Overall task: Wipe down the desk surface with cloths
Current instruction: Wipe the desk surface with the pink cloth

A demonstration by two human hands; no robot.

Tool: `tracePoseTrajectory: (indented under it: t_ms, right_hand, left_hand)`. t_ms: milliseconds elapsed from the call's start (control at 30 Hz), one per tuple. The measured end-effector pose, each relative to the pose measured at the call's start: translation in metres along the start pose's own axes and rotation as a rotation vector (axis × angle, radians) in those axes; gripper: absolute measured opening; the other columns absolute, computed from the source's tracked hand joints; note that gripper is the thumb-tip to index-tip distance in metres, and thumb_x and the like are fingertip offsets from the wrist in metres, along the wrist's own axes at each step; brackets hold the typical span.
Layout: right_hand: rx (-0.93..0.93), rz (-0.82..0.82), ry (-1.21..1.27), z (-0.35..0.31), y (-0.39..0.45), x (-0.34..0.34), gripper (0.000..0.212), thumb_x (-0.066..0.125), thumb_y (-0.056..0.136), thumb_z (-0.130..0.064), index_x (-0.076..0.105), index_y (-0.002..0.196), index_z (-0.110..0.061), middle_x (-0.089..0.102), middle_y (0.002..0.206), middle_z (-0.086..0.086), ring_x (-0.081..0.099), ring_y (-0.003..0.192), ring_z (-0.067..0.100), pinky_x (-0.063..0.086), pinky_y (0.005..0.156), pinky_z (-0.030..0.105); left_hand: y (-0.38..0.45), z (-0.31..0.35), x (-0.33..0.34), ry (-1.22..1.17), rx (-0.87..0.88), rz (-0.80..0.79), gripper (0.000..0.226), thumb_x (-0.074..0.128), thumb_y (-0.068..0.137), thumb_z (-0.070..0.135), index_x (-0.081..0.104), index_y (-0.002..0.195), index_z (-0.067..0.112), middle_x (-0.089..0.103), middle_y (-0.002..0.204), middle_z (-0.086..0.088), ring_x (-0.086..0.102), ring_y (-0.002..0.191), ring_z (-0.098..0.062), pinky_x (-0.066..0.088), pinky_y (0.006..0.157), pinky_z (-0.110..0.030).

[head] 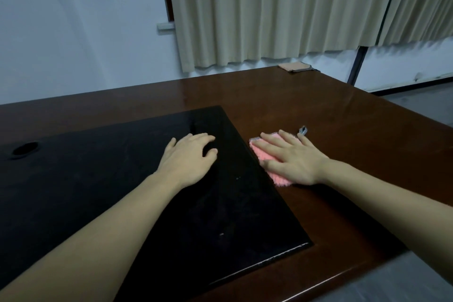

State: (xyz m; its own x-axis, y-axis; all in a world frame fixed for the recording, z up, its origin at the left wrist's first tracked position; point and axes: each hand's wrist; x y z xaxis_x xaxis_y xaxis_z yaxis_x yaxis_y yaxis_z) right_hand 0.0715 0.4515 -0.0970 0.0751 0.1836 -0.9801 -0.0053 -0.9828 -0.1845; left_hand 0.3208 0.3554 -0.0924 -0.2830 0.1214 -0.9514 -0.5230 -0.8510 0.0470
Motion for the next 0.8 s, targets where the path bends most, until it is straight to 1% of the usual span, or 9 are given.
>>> tracePoseTrajectory:
  t_ms: [100, 200, 367, 467, 700, 800]
  right_hand:
    - [0.068, 0.017, 0.019, 0.001, 0.031, -0.006, 0.061, 0.019, 0.102, -0.066, -0.003, 0.157, -0.054, -0.006, 0.169, -0.017, -0.007, 0.157, 0.025, -0.003, 0.123, 0.056]
    - [0.127, 0.031, 0.046, 0.001, 0.063, -0.013, 0.061, 0.020, 0.102, -0.066, 0.000, 0.158, -0.052, -0.002, 0.170, -0.015, -0.004, 0.157, 0.028, -0.002, 0.122, 0.059]
    - [0.166, 0.015, 0.049, -0.003, 0.086, -0.016, 0.062, 0.020, 0.102, -0.066, 0.001, 0.159, -0.049, -0.003, 0.171, -0.011, -0.004, 0.157, 0.032, -0.003, 0.122, 0.062]
    - [0.130, 0.001, 0.034, -0.009, 0.075, -0.014, 0.062, 0.020, 0.103, -0.065, -0.003, 0.158, -0.049, -0.006, 0.170, -0.012, -0.007, 0.156, 0.032, -0.004, 0.122, 0.062]
    - [-0.078, -0.003, -0.033, -0.058, 0.008, 0.005, 0.062, 0.017, 0.103, -0.065, -0.007, 0.158, -0.051, -0.011, 0.169, -0.015, -0.013, 0.156, 0.027, -0.009, 0.123, 0.057]
    - [-0.125, -0.007, -0.037, -0.067, -0.007, 0.009, 0.061, 0.017, 0.102, -0.065, -0.007, 0.157, -0.052, -0.012, 0.168, -0.017, -0.015, 0.156, 0.024, -0.008, 0.124, 0.056]
  left_hand:
    - [-0.004, -0.019, 0.002, 0.009, -0.045, -0.006, 0.050, 0.038, 0.106, 0.047, 0.036, 0.154, 0.035, 0.026, 0.165, 0.011, 0.017, 0.154, -0.019, 0.008, 0.125, -0.051]
    - [-0.007, -0.027, 0.010, 0.001, -0.043, 0.008, 0.050, 0.036, 0.107, 0.046, 0.034, 0.155, 0.036, 0.022, 0.166, 0.013, 0.013, 0.155, -0.018, 0.006, 0.126, -0.050]
    - [-0.004, -0.030, 0.015, 0.000, -0.045, 0.039, 0.049, 0.036, 0.106, 0.046, 0.035, 0.154, 0.037, 0.024, 0.166, 0.014, 0.014, 0.155, -0.017, 0.007, 0.126, -0.049]
    - [-0.004, -0.030, 0.015, 0.004, -0.046, 0.033, 0.049, 0.035, 0.106, 0.047, 0.034, 0.154, 0.037, 0.023, 0.166, 0.014, 0.014, 0.155, -0.017, 0.007, 0.126, -0.050]
    - [-0.004, -0.032, 0.016, 0.002, -0.041, 0.043, 0.050, 0.035, 0.106, 0.046, 0.033, 0.155, 0.037, 0.023, 0.166, 0.013, 0.013, 0.155, -0.017, 0.007, 0.126, -0.049]
    - [-0.004, -0.032, 0.016, 0.008, -0.039, 0.038, 0.050, 0.034, 0.106, 0.046, 0.032, 0.155, 0.037, 0.022, 0.166, 0.013, 0.013, 0.155, -0.016, 0.007, 0.126, -0.048]
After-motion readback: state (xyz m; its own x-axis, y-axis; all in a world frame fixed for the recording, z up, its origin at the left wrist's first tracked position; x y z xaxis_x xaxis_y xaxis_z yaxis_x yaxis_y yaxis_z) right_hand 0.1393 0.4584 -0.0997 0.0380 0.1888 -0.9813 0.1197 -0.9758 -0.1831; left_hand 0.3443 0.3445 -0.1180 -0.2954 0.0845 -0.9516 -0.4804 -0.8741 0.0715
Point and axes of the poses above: each hand's wrist, its own y-axis towards the middle knuckle, its own x-axis out of the palm, z = x × y
